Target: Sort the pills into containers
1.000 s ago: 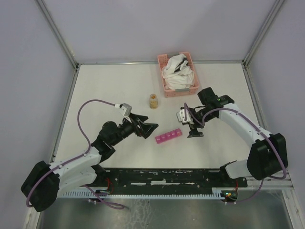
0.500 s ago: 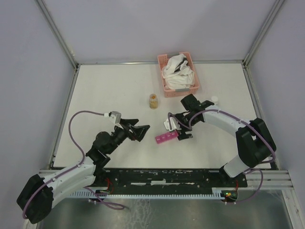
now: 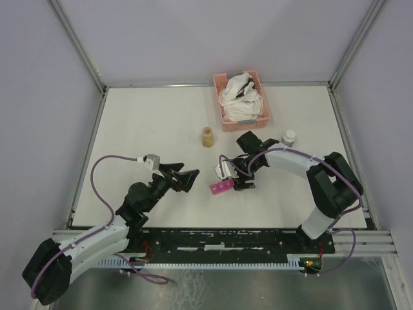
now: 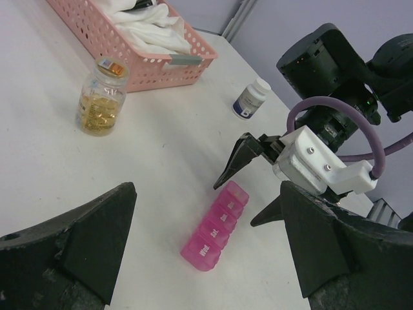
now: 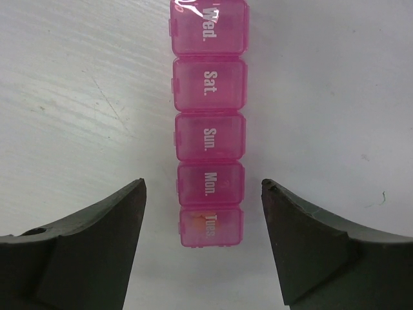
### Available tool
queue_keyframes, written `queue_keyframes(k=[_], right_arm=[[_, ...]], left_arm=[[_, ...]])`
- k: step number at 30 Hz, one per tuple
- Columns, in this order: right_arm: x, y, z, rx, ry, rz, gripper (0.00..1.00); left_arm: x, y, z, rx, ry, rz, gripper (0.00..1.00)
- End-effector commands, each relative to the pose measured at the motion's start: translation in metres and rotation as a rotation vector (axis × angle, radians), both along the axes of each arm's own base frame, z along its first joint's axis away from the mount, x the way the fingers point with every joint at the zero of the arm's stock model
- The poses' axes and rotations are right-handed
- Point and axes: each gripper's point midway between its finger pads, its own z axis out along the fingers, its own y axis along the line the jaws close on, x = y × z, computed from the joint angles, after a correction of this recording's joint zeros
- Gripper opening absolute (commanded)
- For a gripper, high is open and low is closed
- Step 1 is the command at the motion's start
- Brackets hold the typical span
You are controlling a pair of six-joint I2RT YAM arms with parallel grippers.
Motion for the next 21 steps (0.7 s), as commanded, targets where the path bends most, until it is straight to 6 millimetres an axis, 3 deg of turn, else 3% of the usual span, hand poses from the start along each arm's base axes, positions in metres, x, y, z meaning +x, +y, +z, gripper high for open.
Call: queue_keyframes(k=[1,21], right_arm=[[0.008,0.007,0.002,0.003,-0.029,-0.006,0.8],[0.009,0.007,-0.01,-0.048,-0.065,0.001,0.64]], left_arm=[[0.003,0.001,0.013,-0.061,-0.022,0.016,0.99],[0.005,-0.001,0.011,-0.056,-0.011,0.015,0.99]])
